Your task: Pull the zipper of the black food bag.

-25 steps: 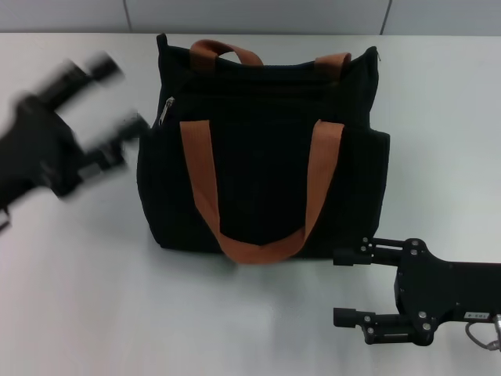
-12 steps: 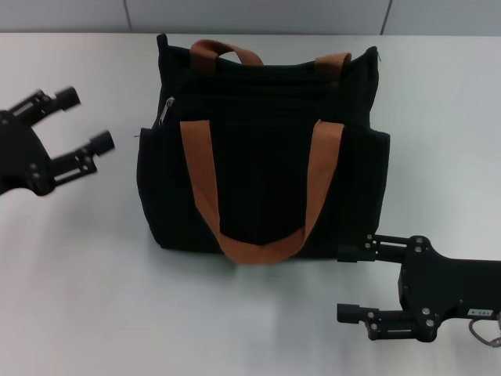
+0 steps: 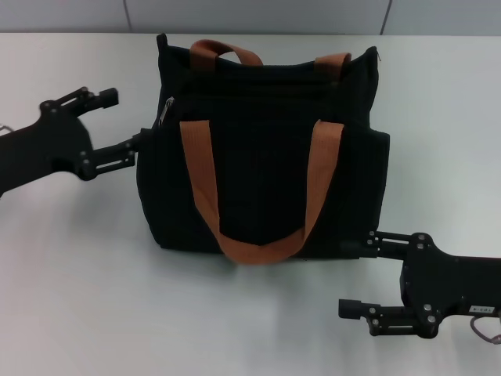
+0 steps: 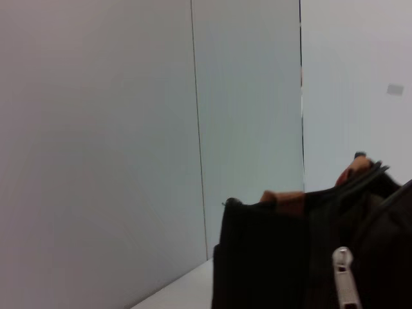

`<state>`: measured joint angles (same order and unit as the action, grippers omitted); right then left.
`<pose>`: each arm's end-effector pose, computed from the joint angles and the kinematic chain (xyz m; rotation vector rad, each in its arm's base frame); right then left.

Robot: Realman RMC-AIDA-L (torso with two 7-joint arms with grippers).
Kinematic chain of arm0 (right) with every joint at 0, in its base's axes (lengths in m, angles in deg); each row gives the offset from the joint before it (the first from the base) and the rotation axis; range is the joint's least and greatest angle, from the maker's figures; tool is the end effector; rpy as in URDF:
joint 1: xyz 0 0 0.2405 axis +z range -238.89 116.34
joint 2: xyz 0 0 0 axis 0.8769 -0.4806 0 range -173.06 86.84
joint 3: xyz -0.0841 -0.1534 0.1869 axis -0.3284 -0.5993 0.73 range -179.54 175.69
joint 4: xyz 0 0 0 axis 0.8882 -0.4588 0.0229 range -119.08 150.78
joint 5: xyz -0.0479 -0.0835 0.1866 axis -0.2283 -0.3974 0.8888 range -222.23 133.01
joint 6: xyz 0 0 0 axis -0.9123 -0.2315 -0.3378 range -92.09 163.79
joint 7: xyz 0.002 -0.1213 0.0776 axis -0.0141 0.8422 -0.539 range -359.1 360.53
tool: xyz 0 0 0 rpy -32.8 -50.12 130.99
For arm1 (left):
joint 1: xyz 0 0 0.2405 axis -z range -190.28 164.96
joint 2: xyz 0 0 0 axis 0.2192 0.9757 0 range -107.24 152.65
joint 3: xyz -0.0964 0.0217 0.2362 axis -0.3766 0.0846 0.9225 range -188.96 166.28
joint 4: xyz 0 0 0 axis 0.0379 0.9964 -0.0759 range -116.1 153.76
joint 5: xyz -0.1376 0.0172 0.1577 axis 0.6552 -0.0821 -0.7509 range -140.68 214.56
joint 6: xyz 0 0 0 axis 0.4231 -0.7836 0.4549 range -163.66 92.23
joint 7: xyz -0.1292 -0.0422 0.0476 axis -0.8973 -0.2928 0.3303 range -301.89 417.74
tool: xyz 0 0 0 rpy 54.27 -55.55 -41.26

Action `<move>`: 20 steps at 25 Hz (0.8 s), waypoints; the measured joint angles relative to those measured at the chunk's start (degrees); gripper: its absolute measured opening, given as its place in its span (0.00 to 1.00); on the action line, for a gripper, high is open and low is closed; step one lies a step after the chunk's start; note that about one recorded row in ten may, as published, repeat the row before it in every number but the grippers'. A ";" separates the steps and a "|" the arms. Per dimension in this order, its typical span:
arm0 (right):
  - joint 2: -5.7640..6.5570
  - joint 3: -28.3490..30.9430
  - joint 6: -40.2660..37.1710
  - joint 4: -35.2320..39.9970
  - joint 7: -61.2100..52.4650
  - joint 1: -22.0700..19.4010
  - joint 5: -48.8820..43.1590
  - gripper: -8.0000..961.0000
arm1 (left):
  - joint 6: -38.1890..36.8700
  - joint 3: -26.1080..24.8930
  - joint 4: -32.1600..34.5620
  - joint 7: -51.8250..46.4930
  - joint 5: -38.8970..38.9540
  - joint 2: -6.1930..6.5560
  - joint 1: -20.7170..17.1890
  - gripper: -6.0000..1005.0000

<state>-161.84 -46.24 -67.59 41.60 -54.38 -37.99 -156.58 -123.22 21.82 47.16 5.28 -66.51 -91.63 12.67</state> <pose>0.2770 0.2428 -0.0309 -2.9055 0.3248 0.9789 -0.3078 0.3196 0.0361 -2.4368 -0.2856 -0.7315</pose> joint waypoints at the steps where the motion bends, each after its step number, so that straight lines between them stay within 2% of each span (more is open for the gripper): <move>1: 0.00 0.09 0.00 0.00 -0.01 -0.04 0.01 0.78 | 0.79 -0.01 0.01 0.00 -0.59 -0.08 0.74 0.83; 5: 0.00 0.46 0.00 0.00 -0.03 -0.24 0.09 0.78 | 2.60 -0.02 0.03 0.01 -2.05 -0.39 2.24 0.83; 7: -0.01 0.92 -0.01 0.00 -0.04 -0.33 0.10 0.78 | 5.74 0.00 0.18 0.40 -3.86 -1.16 3.94 0.83; 11: 0.03 1.64 -0.19 0.00 -0.05 -0.43 0.11 0.78 | 6.59 0.04 0.64 0.60 -5.74 -1.81 5.06 0.83; 15: 0.06 1.69 -0.09 0.00 -0.07 -0.44 0.10 0.78 | 5.10 -0.49 1.64 1.89 -5.41 -1.98 4.34 0.81; 20: 0.08 1.69 -0.04 0.00 -0.09 -0.44 0.10 0.78 | 3.37 -0.88 1.67 2.32 -4.63 -1.86 3.64 0.71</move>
<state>-161.76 -44.55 -67.62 41.60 -54.47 -38.43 -156.47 -119.85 20.93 48.84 7.60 -71.14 -93.49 16.31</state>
